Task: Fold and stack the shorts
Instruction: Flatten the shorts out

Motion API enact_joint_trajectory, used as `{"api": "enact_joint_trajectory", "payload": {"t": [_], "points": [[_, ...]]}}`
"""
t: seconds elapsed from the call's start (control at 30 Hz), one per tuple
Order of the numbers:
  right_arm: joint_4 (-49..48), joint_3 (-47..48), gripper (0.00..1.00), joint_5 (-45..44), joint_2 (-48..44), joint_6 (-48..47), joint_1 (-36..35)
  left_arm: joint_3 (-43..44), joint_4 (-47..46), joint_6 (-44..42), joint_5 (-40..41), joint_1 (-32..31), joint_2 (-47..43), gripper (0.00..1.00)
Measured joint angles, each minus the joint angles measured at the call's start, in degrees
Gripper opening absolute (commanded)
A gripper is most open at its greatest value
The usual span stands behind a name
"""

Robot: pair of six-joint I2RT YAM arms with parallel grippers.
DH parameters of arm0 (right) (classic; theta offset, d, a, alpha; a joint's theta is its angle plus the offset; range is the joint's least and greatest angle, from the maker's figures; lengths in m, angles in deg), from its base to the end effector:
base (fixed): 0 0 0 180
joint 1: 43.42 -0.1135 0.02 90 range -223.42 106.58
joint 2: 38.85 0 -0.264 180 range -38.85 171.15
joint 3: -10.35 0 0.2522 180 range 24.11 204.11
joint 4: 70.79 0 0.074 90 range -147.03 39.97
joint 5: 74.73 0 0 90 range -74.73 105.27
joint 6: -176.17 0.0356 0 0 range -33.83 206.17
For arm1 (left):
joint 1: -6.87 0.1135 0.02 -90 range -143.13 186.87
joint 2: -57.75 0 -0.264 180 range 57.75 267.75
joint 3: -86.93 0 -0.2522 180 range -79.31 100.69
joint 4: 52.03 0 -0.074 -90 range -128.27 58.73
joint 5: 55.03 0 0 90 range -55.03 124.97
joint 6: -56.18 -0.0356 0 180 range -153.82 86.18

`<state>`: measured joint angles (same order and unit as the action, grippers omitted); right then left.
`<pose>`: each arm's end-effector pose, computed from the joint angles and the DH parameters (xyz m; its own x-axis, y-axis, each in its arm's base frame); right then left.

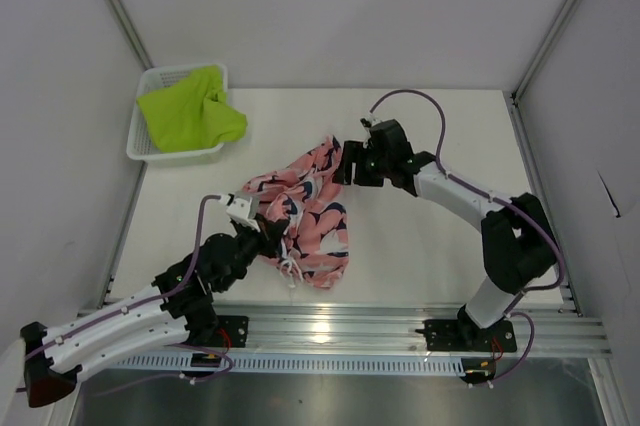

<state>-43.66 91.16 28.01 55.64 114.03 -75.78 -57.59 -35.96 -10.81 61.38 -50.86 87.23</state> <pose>0.3067 0.2036 0.2460 -0.7979 0.0340 -0.6018 -0.3282 0.8129 0.4811 0.0909 -0.1144 0.2513 -0.2905 -0.1956 -0.9367 0.4453 0.8388 -0.3133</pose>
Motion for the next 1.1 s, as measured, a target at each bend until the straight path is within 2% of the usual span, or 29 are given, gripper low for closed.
{"api": "enact_joint_trajectory", "payload": {"t": [0.2,0.47,0.73,0.97,1.1], "points": [[-2.71,8.98,0.70,3.48,10.58,0.15,4.26,-1.55,1.73,0.00,-0.17,0.00,-3.37,0.00],[-7.17,15.52,0.65,12.79,23.39,7.19,11.23,-5.79,2.16,0.00,-1.18,0.00,-12.41,0.00],[-8.98,24.65,0.63,18.49,31.74,10.23,11.96,-7.80,3.26,-0.07,-1.38,0.00,-16.44,0.00],[-8.55,32.76,0.46,20.96,37.38,10.69,11.61,-7.78,4.76,-0.07,-1.62,0.00,-15.61,0.00],[-6.69,37.62,0.42,21.18,40.44,10.47,11.30,-7.78,4.79,-0.11,-2.23,0.00,-15.67,0.00]]}}
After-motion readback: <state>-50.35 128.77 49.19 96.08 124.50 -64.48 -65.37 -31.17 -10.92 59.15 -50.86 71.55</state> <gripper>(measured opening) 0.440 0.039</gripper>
